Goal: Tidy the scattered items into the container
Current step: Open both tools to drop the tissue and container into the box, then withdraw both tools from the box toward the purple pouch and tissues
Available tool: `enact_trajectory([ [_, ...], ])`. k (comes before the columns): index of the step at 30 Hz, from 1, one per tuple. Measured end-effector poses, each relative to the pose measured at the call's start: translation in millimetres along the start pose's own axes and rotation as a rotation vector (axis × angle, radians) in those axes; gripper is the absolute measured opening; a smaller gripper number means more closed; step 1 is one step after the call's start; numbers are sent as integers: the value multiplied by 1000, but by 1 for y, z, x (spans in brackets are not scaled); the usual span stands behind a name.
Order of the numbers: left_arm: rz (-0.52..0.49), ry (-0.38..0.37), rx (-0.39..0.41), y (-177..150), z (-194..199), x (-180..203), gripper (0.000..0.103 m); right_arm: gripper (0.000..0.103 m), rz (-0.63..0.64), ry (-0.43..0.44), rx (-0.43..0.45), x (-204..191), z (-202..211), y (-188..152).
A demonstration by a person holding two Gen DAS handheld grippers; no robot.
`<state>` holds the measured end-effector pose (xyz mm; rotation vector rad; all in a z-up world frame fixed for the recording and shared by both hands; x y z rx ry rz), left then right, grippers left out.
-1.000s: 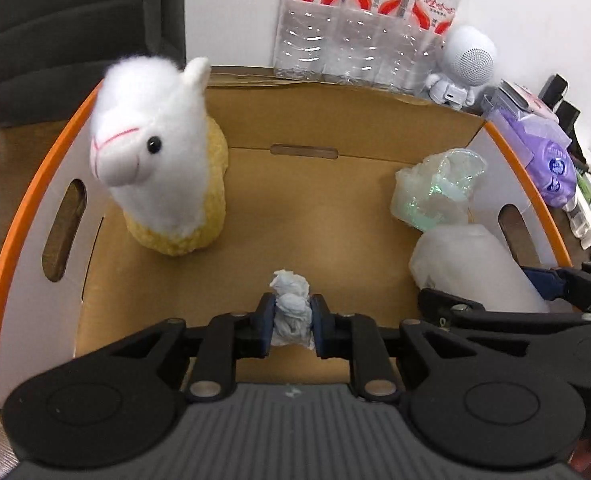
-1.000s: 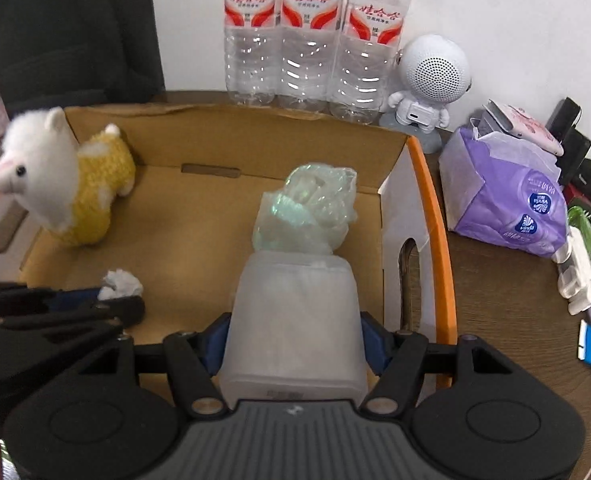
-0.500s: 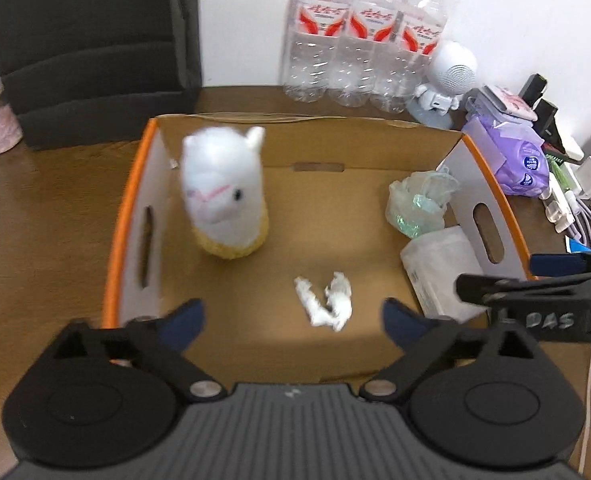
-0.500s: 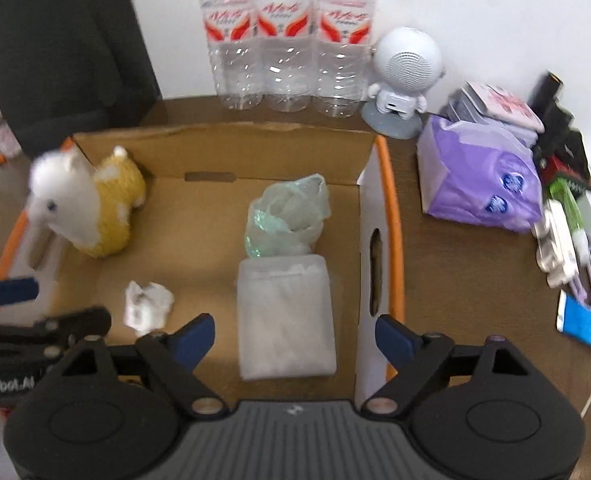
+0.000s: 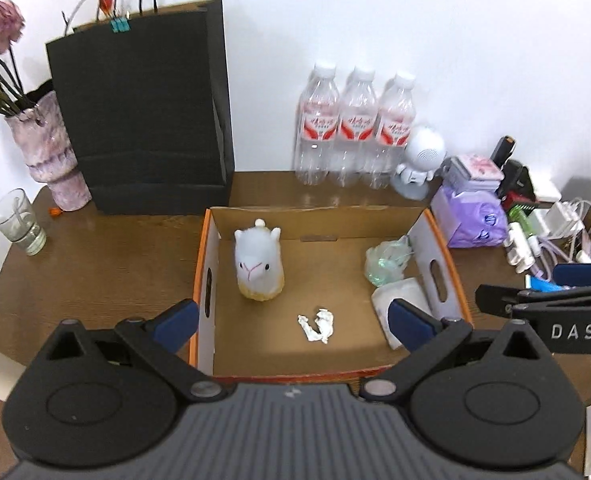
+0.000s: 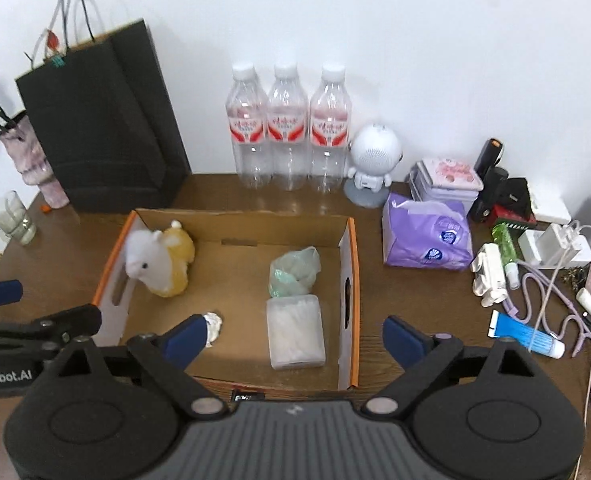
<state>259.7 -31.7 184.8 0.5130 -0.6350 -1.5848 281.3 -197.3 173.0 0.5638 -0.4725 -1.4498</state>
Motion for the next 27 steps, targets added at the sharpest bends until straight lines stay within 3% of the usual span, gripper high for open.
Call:
enact_trajectory([
  [5,-22,13,22,-3,20,4,103,97,17,-1,-6,-6,18,-7],
  [9,-32,22,80,-7,33,4,103,97,4,17,45,-4,32,-10],
  [15,-43,46,301,-22,59,2,103,103,-26,82,196,-6,52,-22],
  [18,-44,69,369,-30,63,1,103,103,-30,79,265,-5,54,-31],
  [27,-59,31,618,-63,71,3,103,103,-56,170,473,0,53,-66],
])
Point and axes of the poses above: each gripper's, at about its wrist camera, not at the fingertips, and z roughly against the way its jaws point, x to its right, y to its top, the point moved 8 cm from there along -z, roughly the way its jaws point, and after that the axes turned 4 degrees about x, right-handed, at the moved point
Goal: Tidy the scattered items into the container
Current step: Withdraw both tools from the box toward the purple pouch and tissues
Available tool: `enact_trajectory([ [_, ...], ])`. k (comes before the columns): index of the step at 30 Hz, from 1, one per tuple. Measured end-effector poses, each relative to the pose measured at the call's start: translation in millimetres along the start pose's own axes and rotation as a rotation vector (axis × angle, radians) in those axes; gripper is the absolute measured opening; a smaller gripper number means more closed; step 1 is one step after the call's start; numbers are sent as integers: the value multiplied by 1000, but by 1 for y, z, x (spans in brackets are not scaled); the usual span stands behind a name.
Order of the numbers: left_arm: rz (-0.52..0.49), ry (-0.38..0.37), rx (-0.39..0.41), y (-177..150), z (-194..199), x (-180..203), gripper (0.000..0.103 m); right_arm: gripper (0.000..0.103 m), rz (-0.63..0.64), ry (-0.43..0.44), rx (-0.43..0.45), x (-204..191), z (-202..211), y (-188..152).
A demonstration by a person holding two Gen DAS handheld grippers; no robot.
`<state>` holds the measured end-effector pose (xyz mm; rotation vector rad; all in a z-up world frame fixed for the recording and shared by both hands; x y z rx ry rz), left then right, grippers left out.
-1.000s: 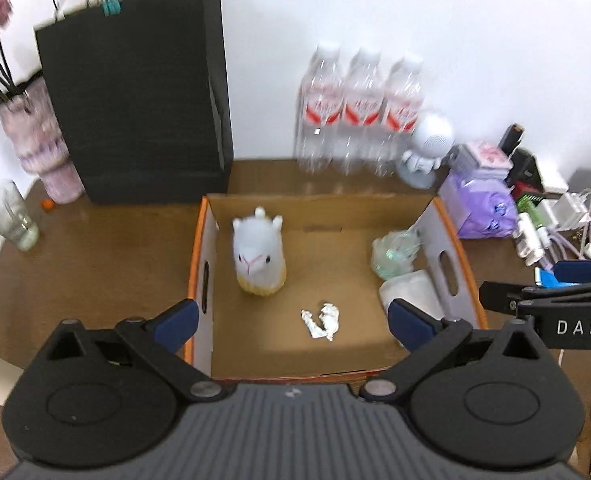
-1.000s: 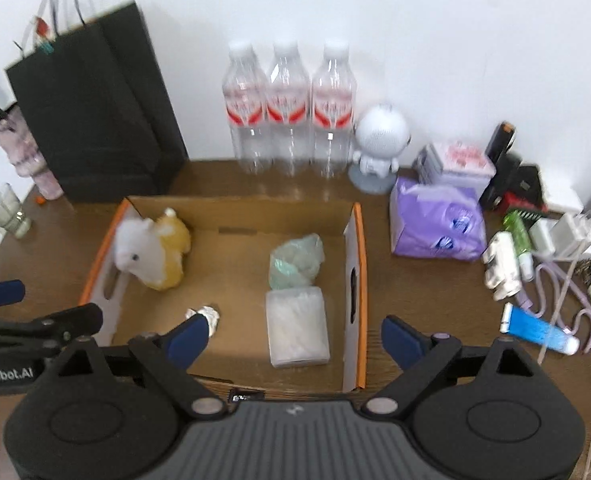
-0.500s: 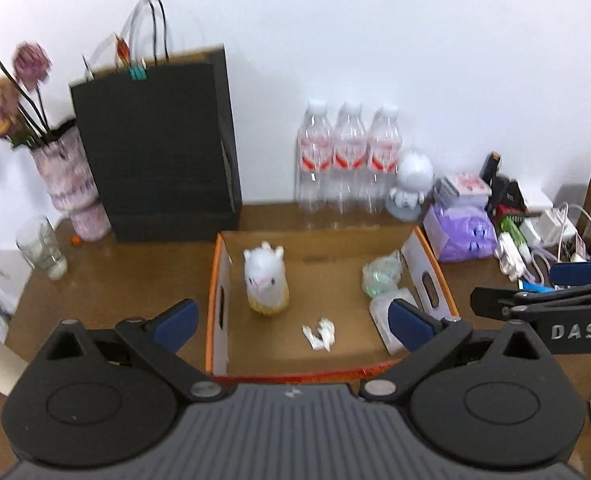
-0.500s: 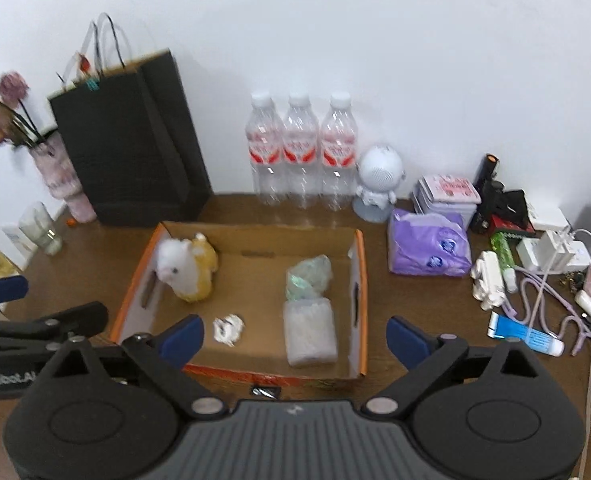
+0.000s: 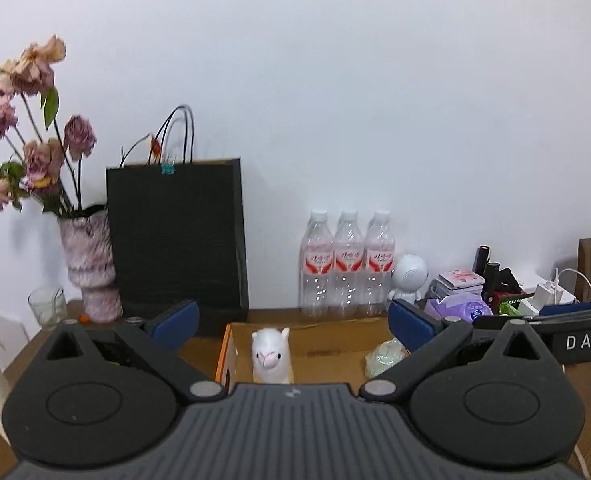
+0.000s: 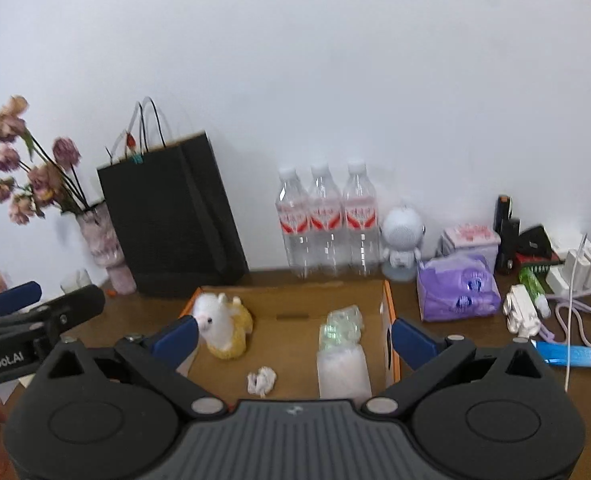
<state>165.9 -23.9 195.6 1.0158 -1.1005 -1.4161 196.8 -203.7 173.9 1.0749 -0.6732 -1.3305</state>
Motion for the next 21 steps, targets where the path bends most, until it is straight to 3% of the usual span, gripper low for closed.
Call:
enact_trajectory([
  [7,33,-25,75,-39,4,8,103,103,24,-7,123,5,0,-43],
  [11,40,28,30,-81,10,7,103,103,45,-32,146,11,-3,-77],
  [18,18,87,8,-149,61,5,103,103,89,-27,199,4,34,-134],
  [21,-6,81,25,-169,91,3,103,103,77,-60,150,4,52,-167],
])
Point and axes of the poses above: each gripper's, at about its wrist camera, not at the fingertips, and z roughly against the way its jaws point, x to its right, y to its top, the point moved 8 cm from there along -z, roughly the way its jaws point, and after that the axes turned 4 degrees about x, right-handed, at the moved point
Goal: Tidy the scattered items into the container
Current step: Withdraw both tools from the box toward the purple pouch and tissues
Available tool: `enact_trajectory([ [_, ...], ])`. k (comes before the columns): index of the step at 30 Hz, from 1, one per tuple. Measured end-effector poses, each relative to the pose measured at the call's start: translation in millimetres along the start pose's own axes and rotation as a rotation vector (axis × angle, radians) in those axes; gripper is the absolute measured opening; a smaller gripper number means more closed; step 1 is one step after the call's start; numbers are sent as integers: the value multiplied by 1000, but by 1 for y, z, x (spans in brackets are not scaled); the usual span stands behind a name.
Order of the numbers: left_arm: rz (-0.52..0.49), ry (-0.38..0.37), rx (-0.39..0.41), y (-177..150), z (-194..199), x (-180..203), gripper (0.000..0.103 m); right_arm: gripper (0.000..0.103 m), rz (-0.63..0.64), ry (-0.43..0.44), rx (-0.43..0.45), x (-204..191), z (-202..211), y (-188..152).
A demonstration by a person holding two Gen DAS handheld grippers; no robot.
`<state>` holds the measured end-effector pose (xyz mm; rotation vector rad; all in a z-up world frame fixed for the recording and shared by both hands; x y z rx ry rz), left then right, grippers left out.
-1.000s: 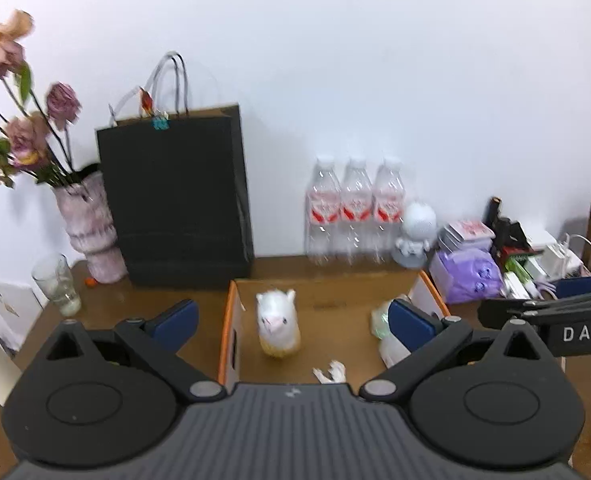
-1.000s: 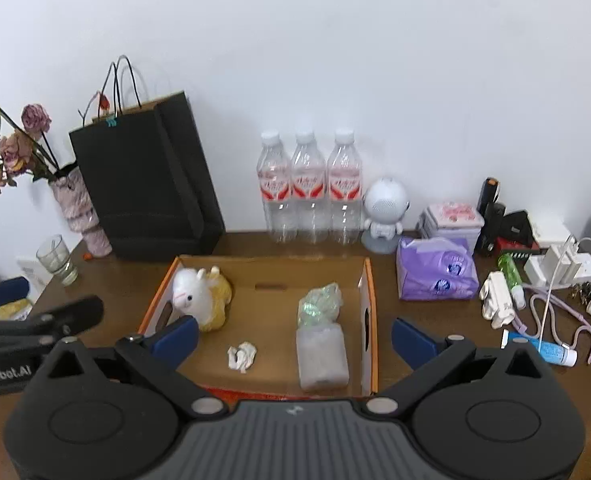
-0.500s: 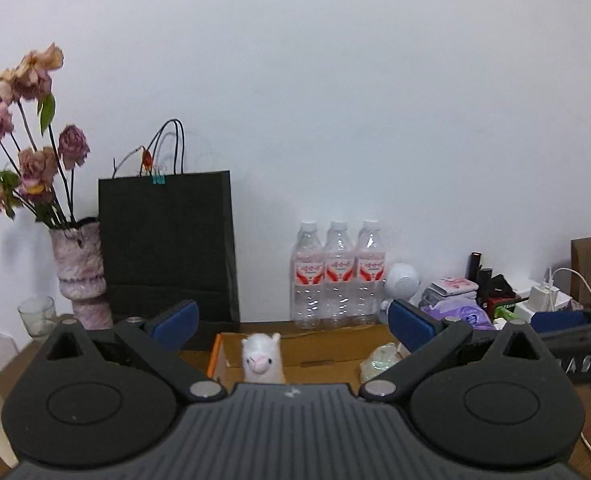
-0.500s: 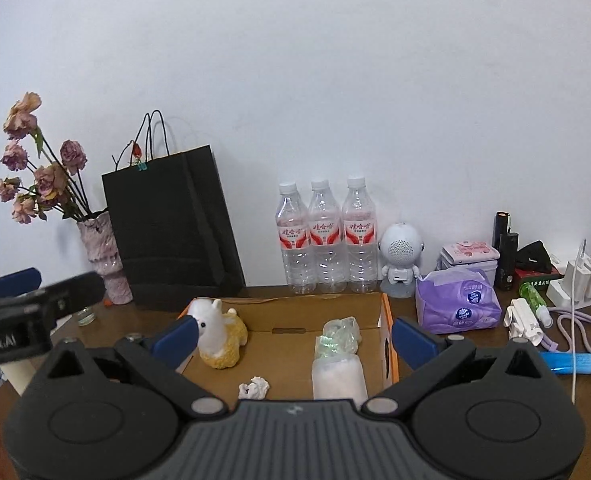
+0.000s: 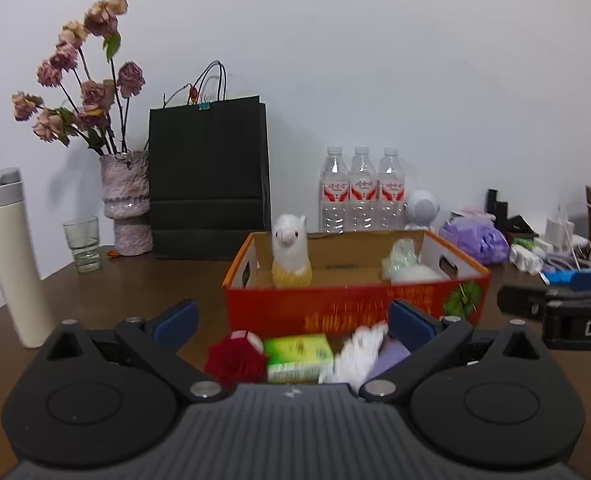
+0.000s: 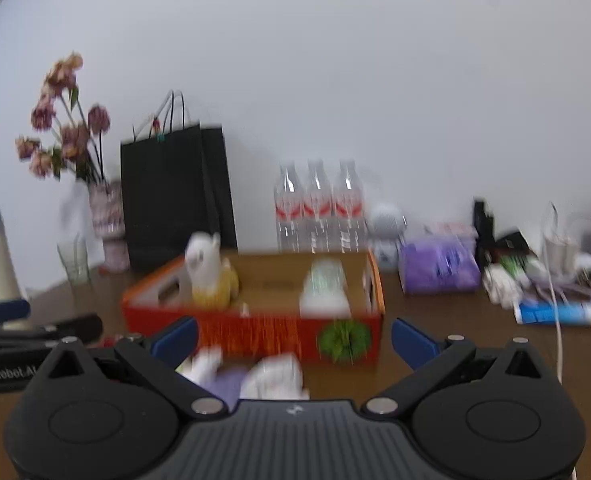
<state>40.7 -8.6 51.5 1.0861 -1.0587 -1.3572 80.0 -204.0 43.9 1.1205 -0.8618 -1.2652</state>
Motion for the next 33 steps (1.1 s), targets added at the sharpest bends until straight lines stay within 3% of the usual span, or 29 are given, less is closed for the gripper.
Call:
enact_trajectory([
  [6,3,-24,3,-34,70,-4,103,103,-97,7,-60,1,58,-47],
  [11,0,96,122,-48,130,-16,103,103,-80,17,-28,-4,117,-79],
  [15,18,109,87,-71,156,-19,103,103,-114,8,-44,0,156,-108],
  [22,54,112,56,-81,149,-15,103,103,-103,11,-57,-4,174,-128],
  [33,37,45,-63,-67,101,-13,103,103,-121,54,-90,-11,128,-111],
])
Point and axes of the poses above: each gripper's, at about its wrist camera, not at the fingertips, and z roughly against the way its jaws point, x to its right, y to its top, the point moved 8 cm from there along -z, roughly the way its jaws point, and after that the axes turned 4 degrees about x, right-handed, at the moved point
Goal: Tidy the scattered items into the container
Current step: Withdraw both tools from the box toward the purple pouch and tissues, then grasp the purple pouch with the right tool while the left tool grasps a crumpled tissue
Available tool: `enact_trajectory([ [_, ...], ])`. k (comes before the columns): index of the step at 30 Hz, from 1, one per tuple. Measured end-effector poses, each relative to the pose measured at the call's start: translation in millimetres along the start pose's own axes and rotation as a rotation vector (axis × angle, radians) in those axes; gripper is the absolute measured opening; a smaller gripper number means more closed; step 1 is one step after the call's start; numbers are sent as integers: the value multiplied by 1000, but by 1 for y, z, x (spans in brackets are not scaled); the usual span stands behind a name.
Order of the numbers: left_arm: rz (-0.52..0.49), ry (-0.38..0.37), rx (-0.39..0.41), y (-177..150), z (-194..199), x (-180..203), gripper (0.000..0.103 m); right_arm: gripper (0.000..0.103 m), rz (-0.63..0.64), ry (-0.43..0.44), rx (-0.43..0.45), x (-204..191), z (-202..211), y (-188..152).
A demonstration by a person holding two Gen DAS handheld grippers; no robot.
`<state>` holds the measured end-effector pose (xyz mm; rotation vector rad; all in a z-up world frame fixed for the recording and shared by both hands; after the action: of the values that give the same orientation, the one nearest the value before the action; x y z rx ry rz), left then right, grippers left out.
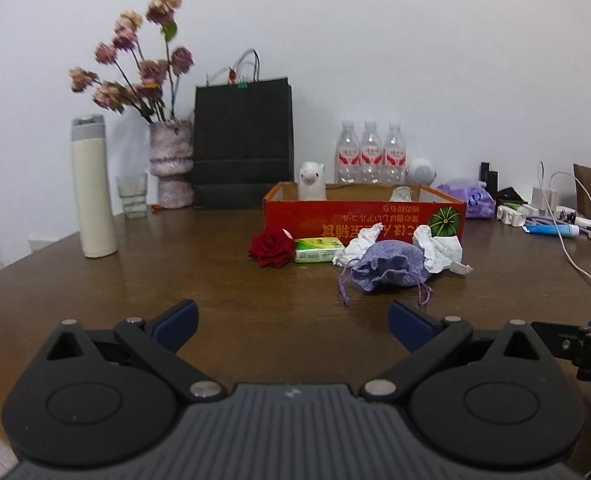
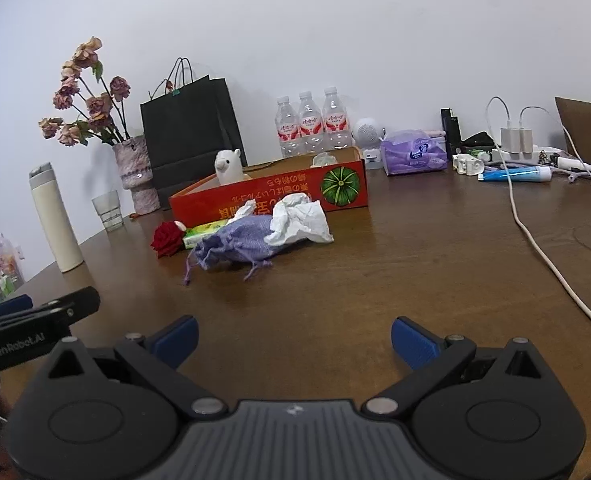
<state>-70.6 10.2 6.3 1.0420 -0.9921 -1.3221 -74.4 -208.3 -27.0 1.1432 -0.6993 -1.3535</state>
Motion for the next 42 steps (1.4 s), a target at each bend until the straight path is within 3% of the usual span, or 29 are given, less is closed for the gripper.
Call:
enact_trajectory([
  [5,11,-20,-42,12,-38,-5,103,100,24,33,5,-6,-29,23],
  [9,9,-25,-80,17,-67,-11,103,90,79,53,-11,-20,-59,39],
  [12,-7,-3,-62,26,-87,-20,103,85,86,89,-43,-32,-83,50],
  [15,-59,-58,-24,39,-105,-17,103,85,109,142,-65,-47,-109,60],
  [16,-86,-82,-17,43,-111,-13,91,85,116,154,-63,-52,-118,63],
  [17,-100,-90,-6,46,-117,-12,88,84,120,165,-62,-56,-127,67],
  [19,-89,-93,-15,50,-133,-15,88,75,120,171,-56,-62,-146,77],
  [21,-50,-105,-36,53,-148,-19,88,73,116,159,-57,-64,-164,85],
  [26,-62,-99,-26,54,-162,-17,88,57,159,114,-192,-61,-208,66],
  [32,-112,-231,-14,51,-172,25,88,47,367,73,-191,-52,-185,51],
  [34,-139,-275,-27,49,-180,47,86,46,377,64,-211,-35,-174,54],
  [35,-165,-284,-49,46,-186,57,84,46,368,54,-221,-24,-169,56],
  [38,-222,-281,-147,33,-207,84,61,47,333,28,-234,1,-155,60],
  [40,-218,-269,-230,22,-216,90,30,49,321,8,-230,8,-146,61],
  [42,-221,-238,-242,16,-214,90,22,54,312,10,-218,10,-137,60],
])
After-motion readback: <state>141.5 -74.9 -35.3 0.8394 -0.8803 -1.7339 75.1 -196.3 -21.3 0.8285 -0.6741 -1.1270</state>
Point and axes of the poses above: each gripper's, at about its wrist camera, not at the fingertips, and z roughly against the way its jaws point, x to its right, y to its top, the point moved 8 cm from there along -z, roughly the way its jaws point, and after that the axes turned 4 degrees about x, right-handed, at the moved point
